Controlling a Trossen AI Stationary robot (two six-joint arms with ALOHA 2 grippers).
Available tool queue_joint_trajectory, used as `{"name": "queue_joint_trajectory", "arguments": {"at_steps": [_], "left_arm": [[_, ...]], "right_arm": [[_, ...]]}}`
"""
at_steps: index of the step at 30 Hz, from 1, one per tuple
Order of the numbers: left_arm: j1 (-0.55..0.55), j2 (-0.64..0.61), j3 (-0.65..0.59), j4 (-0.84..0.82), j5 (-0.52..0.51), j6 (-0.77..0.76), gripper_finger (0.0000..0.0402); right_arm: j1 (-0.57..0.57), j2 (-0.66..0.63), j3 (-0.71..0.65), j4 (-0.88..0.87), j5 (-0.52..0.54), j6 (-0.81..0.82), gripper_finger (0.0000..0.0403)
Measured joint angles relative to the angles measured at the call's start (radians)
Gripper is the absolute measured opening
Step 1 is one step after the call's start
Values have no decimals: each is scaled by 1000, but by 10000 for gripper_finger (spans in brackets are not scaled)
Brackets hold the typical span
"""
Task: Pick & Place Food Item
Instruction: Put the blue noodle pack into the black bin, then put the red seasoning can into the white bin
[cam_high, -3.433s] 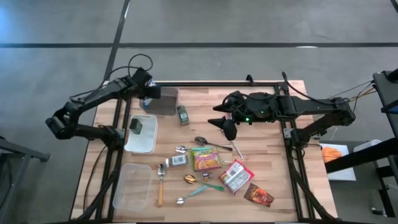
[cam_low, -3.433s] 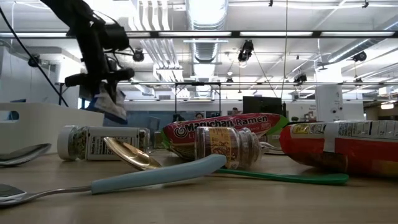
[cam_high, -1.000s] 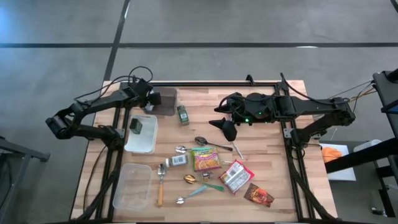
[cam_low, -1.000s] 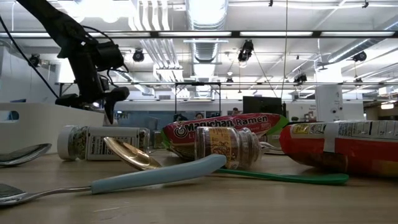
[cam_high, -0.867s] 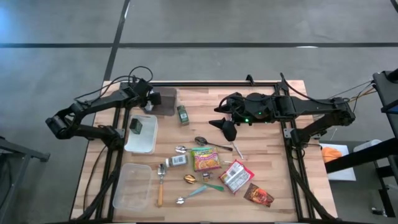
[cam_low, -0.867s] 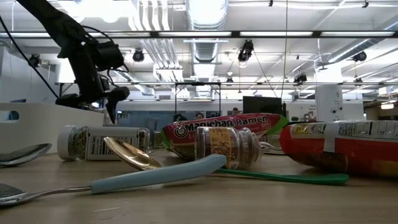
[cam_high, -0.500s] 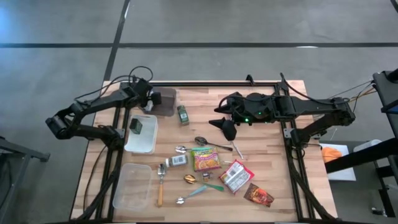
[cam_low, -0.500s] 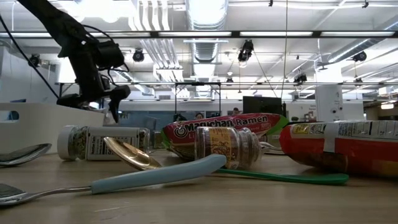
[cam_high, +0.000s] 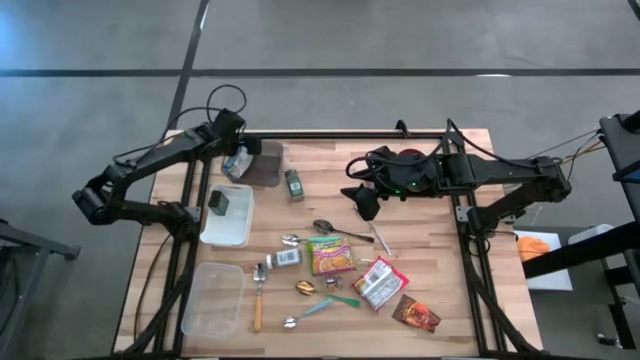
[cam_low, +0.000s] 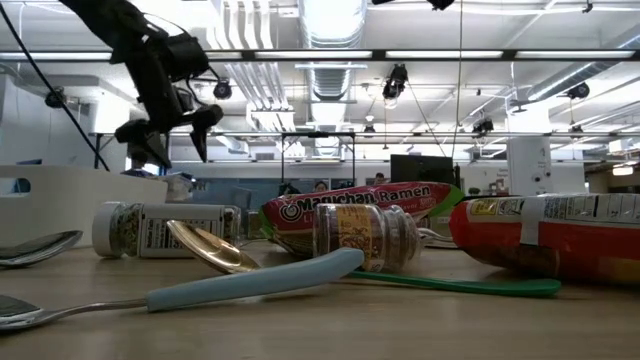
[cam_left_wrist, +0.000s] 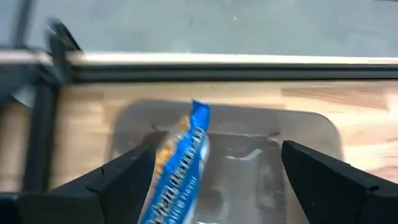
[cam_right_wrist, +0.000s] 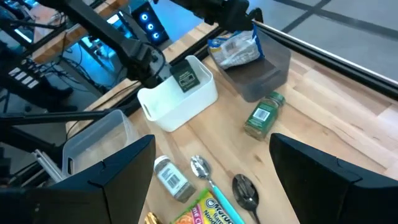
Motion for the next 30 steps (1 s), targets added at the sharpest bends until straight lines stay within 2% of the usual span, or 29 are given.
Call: {"name": "queue_joint_trajectory", "arguments": {"at_steps": [3,6,11,17,21,30], "left_arm": [[0,0,10,-23,-47,54,352],[0,-1,18,-28,-12,58,352],[0,-2,52,-28,182,75,352],[-4,-7,136,-40,455,87,351],[-9,-7,183,-46,567,103,351],[-12,-13,205,-171,601,140,351]], "right_arm": [[0,0,0,0,0,5,310],[0,0,0,0,2,8,310],[-7,0,0,-32,42,80,310],[-79,5,0,-191,45,255,310],[-144,27,0,-276,39,305,310],[-250,94,0,-323,-16,224,310]]}}
